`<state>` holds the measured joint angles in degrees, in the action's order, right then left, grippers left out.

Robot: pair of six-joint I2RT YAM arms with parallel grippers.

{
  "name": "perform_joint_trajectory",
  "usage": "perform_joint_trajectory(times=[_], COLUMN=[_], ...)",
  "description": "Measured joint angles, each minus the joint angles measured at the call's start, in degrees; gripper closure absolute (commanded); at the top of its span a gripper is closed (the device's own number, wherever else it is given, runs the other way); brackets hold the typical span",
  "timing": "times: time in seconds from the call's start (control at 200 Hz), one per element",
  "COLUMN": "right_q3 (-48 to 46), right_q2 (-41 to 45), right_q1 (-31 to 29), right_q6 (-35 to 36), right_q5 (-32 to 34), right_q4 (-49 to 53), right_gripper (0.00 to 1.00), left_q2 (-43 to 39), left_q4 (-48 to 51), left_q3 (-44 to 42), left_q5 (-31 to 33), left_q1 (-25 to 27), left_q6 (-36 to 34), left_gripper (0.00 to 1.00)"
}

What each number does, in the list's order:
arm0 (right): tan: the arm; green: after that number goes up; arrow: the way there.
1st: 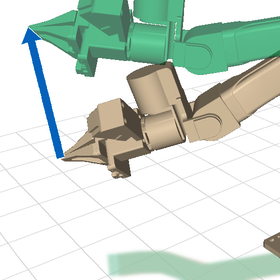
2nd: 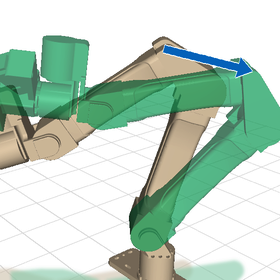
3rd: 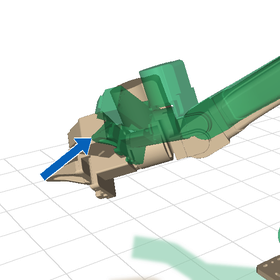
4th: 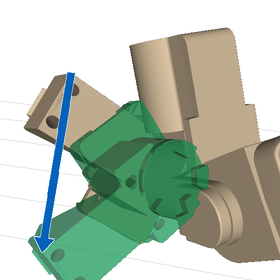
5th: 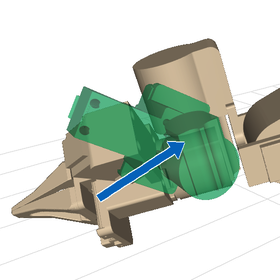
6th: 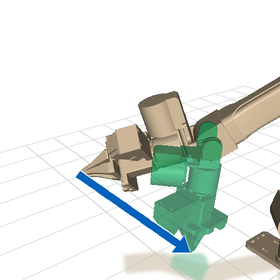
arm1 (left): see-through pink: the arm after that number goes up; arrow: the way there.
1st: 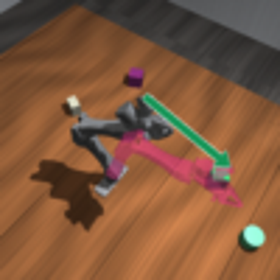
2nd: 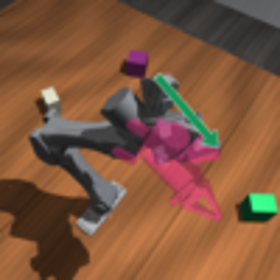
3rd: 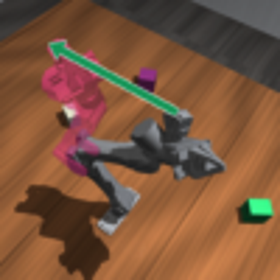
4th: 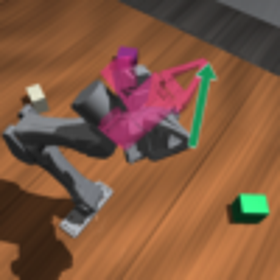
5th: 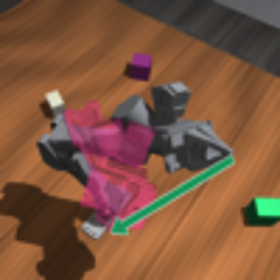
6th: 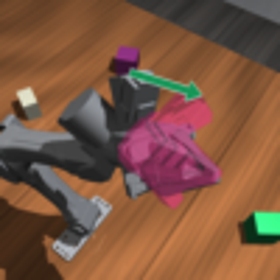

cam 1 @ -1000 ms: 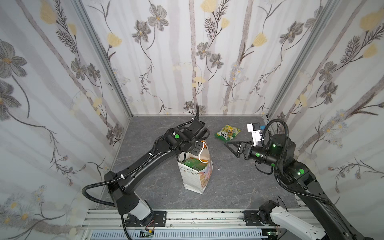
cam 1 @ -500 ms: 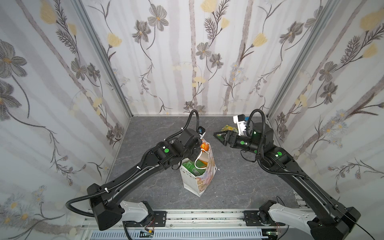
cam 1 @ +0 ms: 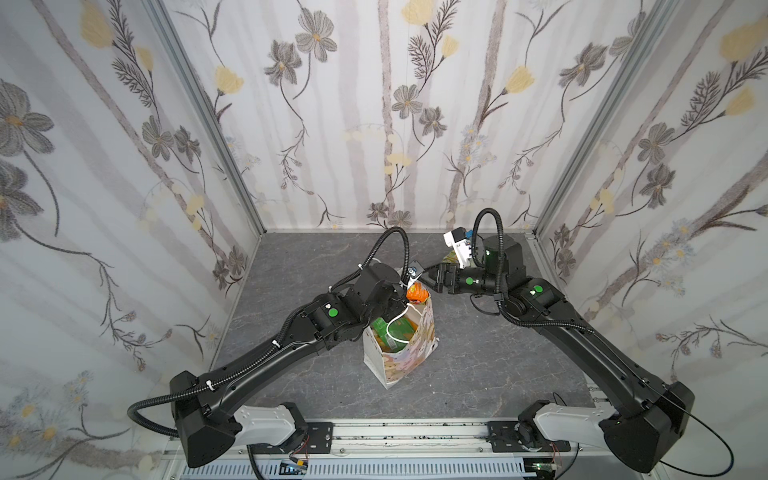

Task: Take the snacks out of the paper bag
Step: 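Reach the right gripper to the orange packet and close on it above the bag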

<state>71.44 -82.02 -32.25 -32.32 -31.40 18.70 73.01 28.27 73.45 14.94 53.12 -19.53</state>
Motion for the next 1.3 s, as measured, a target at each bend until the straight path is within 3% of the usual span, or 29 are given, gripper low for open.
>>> perform_joint_trajectory(times=[0.21,0.36,0.789,1.104,1.299], right_q3=[0.2,0.2,1.3,2.8,3.9], right_q2=[-3.1,-4.2,-4.9,-4.6,-4.5], right_q1=[-0.8,-0.8,-0.7,-0.6,-0.6], right_q6=[1.9,2.3,1.8,1.7,1.7], right_q5=[-1.9,-3.1,-2.8,-0.3,1.4], right_q4=[0.4,-0.7,-1.6,-1.4,-1.3], right_gripper=[0.3,0.51,0.97,1.0,1.0], left_q2=[0.0,0.0,0.0,-0.2,-1.9], left_q4=[-1.8,-1.7,-1.6,-4.3,-6.5], left_q3=[-0.3,-0.3,-0.3,-0.3,-0.7], left_q5=[-0.2,-0.1,-0.2,-0.2,-0.2], left_q1=[0.0,0.0,0.0,0.0,0.0], left_q6=[0.0,0.0,0.2,1.3,2.0], left_gripper=[1.0,1.0,1.0,0.62,0.52])
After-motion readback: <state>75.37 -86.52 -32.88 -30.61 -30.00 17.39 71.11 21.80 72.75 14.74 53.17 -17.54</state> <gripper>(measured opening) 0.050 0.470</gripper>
